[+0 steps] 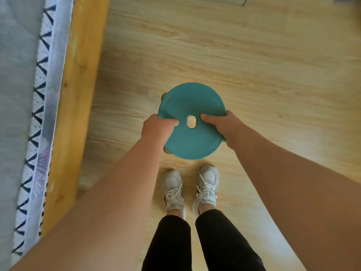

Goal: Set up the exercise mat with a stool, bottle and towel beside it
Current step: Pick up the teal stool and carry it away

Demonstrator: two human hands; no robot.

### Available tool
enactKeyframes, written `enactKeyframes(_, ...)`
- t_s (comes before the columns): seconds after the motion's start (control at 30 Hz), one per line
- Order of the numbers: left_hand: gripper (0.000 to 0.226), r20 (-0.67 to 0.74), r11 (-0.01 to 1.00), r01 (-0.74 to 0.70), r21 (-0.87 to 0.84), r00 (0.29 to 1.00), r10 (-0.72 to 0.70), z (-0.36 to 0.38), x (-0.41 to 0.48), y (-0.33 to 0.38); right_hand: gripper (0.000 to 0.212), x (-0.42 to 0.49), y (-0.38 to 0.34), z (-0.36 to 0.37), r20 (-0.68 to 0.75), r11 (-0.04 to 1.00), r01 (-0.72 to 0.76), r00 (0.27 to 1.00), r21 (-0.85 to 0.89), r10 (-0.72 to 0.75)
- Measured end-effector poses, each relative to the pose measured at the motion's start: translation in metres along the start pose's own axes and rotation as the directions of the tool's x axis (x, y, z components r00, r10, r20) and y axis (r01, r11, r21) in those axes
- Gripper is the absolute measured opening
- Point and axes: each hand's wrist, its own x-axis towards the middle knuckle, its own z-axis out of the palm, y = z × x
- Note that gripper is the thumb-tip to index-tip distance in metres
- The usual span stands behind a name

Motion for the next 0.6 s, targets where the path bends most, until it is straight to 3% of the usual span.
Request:
enactKeyframes(0.1,0.027,-0.010,0.999,0.013,0.053,1.000,-0.012,0.020,0.040,-0.011,0.054,0.048,0.021,0.009,0.005,0.998,-0.037,0.999,-0.057,0.037)
enactKeyframes(0.23,0.044,-0.009,0.998,0.060,0.016,0.998,-0.060,0.039,0.078,-0.022,0.055,0.093,0.046,0.016,-0.024,0.993,-0.085,0.996,-0.086,0.083)
enactKeyframes(0.37,0.055,0.042,0.989,0.064,0.134,0.997,-0.070,0.047,0.097,-0.030,0.051,0.113,0.060,0.024,-0.031,0.981,-0.110,0.994,-0.160,0.106)
enactKeyframes(0.6,0.045,0.141,0.983,0.016,0.185,0.989,-0.042,0.040,0.090,-0.033,0.054,0.108,0.057,0.030,-0.097,0.922,-0.149,0.988,-0.358,0.122)
